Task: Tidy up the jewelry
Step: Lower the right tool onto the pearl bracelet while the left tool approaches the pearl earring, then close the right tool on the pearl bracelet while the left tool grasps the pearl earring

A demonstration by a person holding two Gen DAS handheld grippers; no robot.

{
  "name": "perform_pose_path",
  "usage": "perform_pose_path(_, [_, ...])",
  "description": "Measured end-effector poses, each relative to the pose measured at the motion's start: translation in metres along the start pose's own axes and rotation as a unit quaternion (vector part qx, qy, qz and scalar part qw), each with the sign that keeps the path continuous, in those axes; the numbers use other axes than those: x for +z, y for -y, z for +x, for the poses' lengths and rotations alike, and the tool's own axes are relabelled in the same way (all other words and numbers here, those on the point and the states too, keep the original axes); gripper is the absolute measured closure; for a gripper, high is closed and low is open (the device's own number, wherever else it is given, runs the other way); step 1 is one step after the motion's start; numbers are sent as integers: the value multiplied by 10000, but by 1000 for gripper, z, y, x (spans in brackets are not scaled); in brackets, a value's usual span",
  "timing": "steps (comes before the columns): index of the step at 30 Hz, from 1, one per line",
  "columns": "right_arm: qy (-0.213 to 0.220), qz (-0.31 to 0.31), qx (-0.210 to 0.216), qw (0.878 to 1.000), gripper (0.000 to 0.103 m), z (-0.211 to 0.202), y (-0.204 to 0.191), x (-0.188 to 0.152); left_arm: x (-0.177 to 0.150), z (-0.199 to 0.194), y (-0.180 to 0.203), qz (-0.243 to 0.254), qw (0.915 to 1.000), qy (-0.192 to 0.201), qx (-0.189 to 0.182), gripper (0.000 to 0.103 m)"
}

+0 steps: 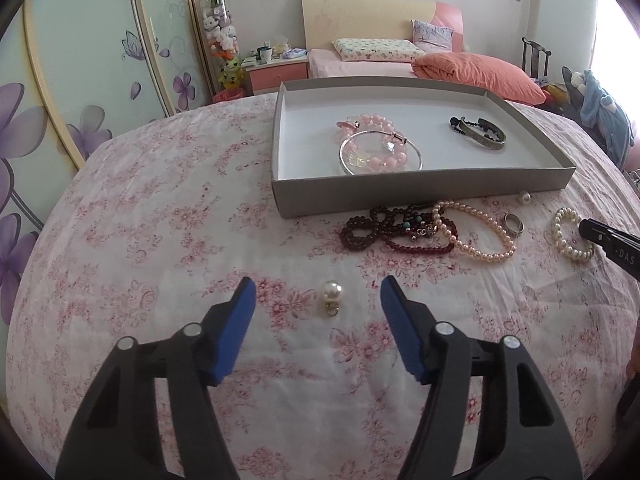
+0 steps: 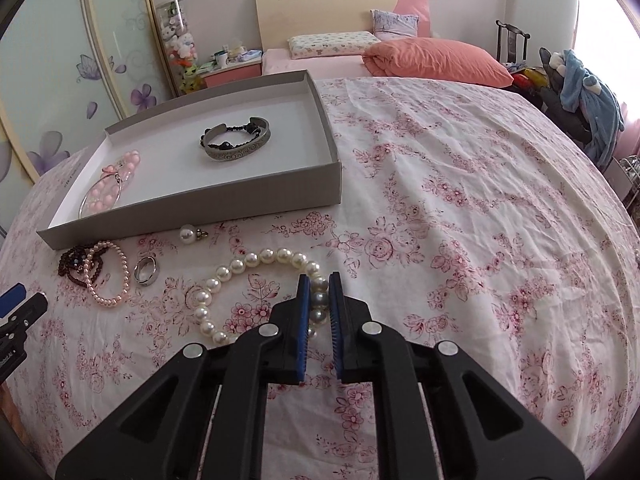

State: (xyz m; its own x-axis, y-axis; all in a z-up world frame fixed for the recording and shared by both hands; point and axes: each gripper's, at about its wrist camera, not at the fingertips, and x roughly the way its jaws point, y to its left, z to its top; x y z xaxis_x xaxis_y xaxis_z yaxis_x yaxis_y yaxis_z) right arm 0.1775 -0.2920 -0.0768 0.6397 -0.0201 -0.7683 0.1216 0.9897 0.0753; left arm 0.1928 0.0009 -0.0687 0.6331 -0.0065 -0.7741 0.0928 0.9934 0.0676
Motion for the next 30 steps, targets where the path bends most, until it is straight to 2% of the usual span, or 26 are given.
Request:
perform_pose_path(3, [0,-5,-1,10000,92,0,0,0,0,3,4,-17,10000,-43,3,51])
perform_pose_path(6, [0,-4,-2,10000,92,0,0,0,-1,7,8,-62,9999,-122,-48,62])
perform_pose_path(11, [-1,-8,-7,10000,92,0,0,0,-3,9,11,-104,9997,-121,-165,87])
perform_pose_path(22, [-3,-18,-9,10000,92,1,-1,0,-3,9,9,-178,9996,-69,-185,88])
perform_pose_path(30, [8,109,161,9998,92,-1,3,0,-6,6,4,-272,9990,-49,-360,89])
